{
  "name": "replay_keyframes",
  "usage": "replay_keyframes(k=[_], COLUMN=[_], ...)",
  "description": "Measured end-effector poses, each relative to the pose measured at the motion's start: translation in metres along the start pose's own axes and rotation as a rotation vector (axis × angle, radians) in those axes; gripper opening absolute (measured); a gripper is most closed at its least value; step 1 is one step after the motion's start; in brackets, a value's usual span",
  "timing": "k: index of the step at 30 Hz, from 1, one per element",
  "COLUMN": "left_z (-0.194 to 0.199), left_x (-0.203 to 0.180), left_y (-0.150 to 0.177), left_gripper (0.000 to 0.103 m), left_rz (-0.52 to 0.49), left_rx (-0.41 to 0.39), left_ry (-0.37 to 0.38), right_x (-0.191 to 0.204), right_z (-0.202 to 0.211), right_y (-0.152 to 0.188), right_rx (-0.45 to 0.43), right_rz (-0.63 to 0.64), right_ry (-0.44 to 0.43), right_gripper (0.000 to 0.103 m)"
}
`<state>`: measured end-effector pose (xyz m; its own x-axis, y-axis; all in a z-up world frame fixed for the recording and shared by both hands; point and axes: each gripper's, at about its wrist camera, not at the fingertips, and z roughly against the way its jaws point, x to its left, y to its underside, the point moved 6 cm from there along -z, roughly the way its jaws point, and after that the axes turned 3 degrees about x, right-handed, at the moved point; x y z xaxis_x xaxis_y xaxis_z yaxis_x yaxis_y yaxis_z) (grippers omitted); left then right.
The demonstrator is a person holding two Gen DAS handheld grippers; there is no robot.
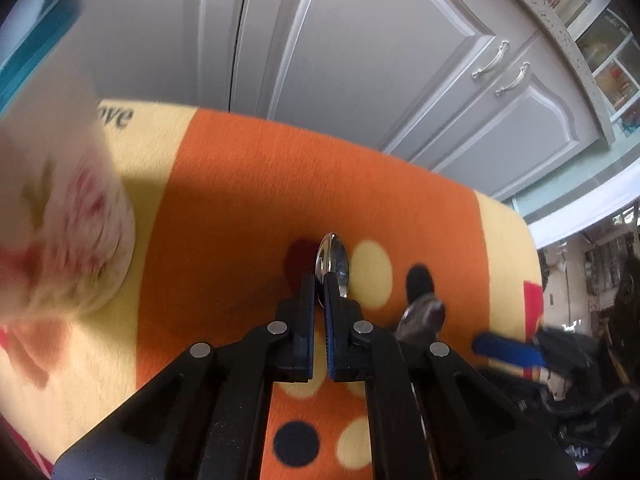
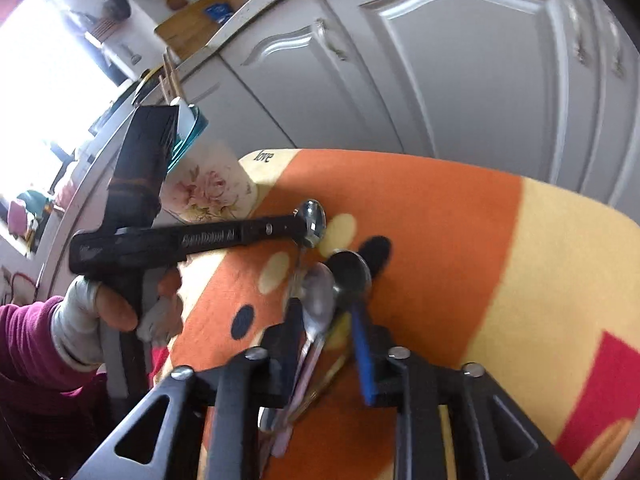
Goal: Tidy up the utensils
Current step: 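Grasp a metal spoon with the left gripper while the right gripper grasps another metal spoon, then lift the left gripper's spoon toward the cup while the right gripper lifts its spoon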
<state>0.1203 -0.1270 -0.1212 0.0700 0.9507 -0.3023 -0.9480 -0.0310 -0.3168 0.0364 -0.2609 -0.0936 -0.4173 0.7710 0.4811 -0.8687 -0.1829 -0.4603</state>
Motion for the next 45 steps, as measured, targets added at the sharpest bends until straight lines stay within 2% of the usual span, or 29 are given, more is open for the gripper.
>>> replay_keyframes(k=[6,8,10,14,17,19,21,22,28,30,33,34,36,38,43,45], left_z=[0.010,0.008,0.003,-0.006,-0.008,-0.009,-0.007,-0.006,0.006,0.014,0.023,0.028,0.033,0.041,0.051,0.054], left_x=[0.004,0.001,-0.004,-0.006,-0.007,-0.008,-0.008,-0.010,0.001,0.007,0.017,0.022,0.029,0.036,0.054,0.061], left_y=[-0.002,-0.006,-0.009,-0.011,-0.014,-0.014,-0.013,-0.012,0.013,0.022,0.033,0.039,0.046,0.054,0.064,0.067], left_gripper=[0.003,0.016,0.024,0.024,0.022,0.019,0.011,0.003,0.002,0.002,0.002,0.002,0.002,0.002,0.002,0.002], left_rz=[0.018,0.022,0.016,0.014,0.011,-0.004,-0.019,-0.030,-0.063,-0.067,-0.078,-0.073,-0.068,-0.067,-0.044,-0.023], left_rx=[-0.020,-0.023,-0.022,-0.020,-0.030,-0.028,-0.033,-0.026,0.027,0.039,0.052,0.057,0.064,0.066,0.063,0.063], left_ry=[0.026,0.030,0.017,0.002,0.000,0.002,0.010,0.030,0.053,0.059,0.048,0.048,0.050,0.049,0.031,0.025], right_x=[0.000,0.000,0.002,0.002,-0.002,-0.003,-0.004,-0.005,-0.014,-0.008,0.000,0.003,0.009,0.013,0.014,0.013], right_z=[-0.023,-0.025,-0.031,-0.043,-0.045,-0.042,-0.039,-0.036,-0.020,-0.021,-0.018,-0.018,-0.020,-0.026,-0.053,-0.060], right_y=[-0.008,-0.008,-0.009,-0.005,-0.003,-0.003,-0.002,-0.001,0.013,0.019,0.017,0.015,0.009,0.003,-0.005,-0.006], right_rx=[0.056,0.063,0.073,0.100,0.101,0.099,0.091,0.085,0.041,0.060,0.032,0.033,0.027,0.041,0.115,0.143], right_rz=[0.025,0.031,0.042,0.058,0.041,0.022,0.014,0.009,-0.095,-0.067,-0.028,-0.022,0.011,0.050,0.055,0.005], right_ry=[-0.007,-0.016,-0.028,-0.036,-0.044,-0.065,-0.064,-0.063,-0.083,-0.064,-0.015,-0.015,-0.006,0.017,-0.006,-0.021], right_gripper=[0.025,0.025,0.025,0.022,0.006,0.004,0.003,0.003,0.003,0.003,0.004,0.006,0.027,0.032,0.030,0.018])
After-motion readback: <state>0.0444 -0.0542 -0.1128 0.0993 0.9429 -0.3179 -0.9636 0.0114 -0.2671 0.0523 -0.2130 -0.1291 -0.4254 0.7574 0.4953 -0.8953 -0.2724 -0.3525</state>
